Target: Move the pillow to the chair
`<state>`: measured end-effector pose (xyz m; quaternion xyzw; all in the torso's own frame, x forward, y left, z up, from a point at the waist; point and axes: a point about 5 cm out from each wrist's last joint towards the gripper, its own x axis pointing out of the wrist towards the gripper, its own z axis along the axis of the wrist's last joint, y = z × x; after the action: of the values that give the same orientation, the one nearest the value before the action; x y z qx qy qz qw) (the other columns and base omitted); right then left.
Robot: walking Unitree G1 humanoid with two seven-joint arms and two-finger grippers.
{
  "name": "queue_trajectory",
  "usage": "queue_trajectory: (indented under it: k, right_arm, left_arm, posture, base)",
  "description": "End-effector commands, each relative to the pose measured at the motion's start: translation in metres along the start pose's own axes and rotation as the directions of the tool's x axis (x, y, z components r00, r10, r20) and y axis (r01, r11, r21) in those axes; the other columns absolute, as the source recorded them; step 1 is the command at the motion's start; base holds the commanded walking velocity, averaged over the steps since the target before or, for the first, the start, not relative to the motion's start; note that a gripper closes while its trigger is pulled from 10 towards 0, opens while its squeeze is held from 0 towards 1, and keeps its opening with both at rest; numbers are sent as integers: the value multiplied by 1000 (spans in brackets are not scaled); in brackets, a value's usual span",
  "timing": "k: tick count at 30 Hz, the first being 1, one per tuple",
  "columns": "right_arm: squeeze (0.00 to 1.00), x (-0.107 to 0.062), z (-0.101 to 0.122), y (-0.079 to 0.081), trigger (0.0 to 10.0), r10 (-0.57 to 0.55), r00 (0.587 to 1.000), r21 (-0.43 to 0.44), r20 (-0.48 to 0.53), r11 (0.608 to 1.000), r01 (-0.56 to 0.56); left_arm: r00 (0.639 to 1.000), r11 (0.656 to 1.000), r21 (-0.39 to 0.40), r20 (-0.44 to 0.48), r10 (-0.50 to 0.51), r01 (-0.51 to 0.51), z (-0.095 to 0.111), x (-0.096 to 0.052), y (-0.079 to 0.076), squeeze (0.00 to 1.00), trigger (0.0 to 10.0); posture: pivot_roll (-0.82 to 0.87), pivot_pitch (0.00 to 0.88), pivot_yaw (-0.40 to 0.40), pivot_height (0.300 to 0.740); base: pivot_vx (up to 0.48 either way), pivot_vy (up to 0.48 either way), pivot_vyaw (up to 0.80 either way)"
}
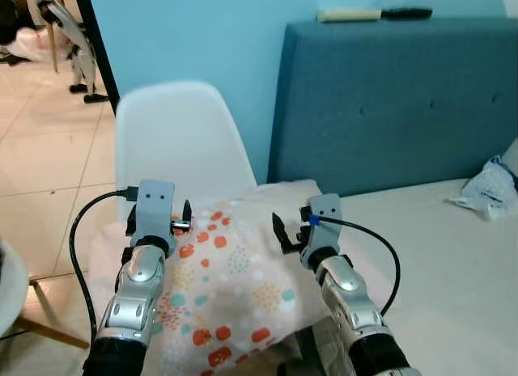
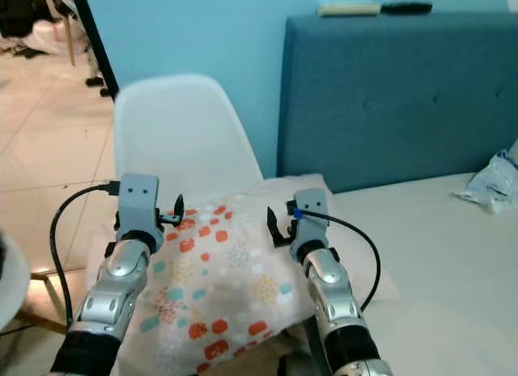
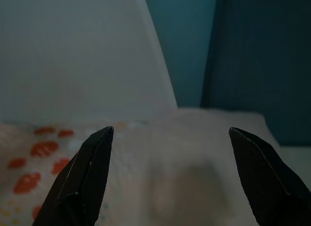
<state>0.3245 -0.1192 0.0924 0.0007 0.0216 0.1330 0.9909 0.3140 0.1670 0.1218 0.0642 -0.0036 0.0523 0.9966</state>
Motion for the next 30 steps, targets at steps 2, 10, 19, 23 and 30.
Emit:
queue_trajectory:
  k: [2,10,19,23,30]
  right_arm:
    - [0,0,2,2,10000,5,1000,2,15,1000,-5]
    - [0,0,1,2,10000,0,1000,2,19,1000,0]
    - [0,0,-14,-1,10000,-14,996,-23,-91,1000,12]
    - [0,-6,-38,3,10000,8,976,-47,-215,999,-18]
    - [0,-19,-62,-4,10000,-67,958,12,-280,997,73]
  left_arm:
    - [1000,1000,-19,-8,0,-1,-3,-4,2,0,10000]
    - [1000,1000,-10,9,11,-11,-1,-2,7,0,10000]
    - [999,1000,6,-43,11,-11,-11,-2,7,0,10000]
    - [985,998,46,-169,-41,50,-38,-9,0,0,10000]
    - [952,990,66,-288,-104,128,-68,-23,-2,0,10000]
  posture:
    - [-36,48,-57,740]
    - [-35,18,-54,740]
    - [-27,17,-58,740]
    - [-16,30,-60,740]
    - [-19,36,-55,740]
  base:
    - [0,0,0]
    - [0,0,0]
    - [0,0,0]
    - [0,0,0]
    - [0,0,0]
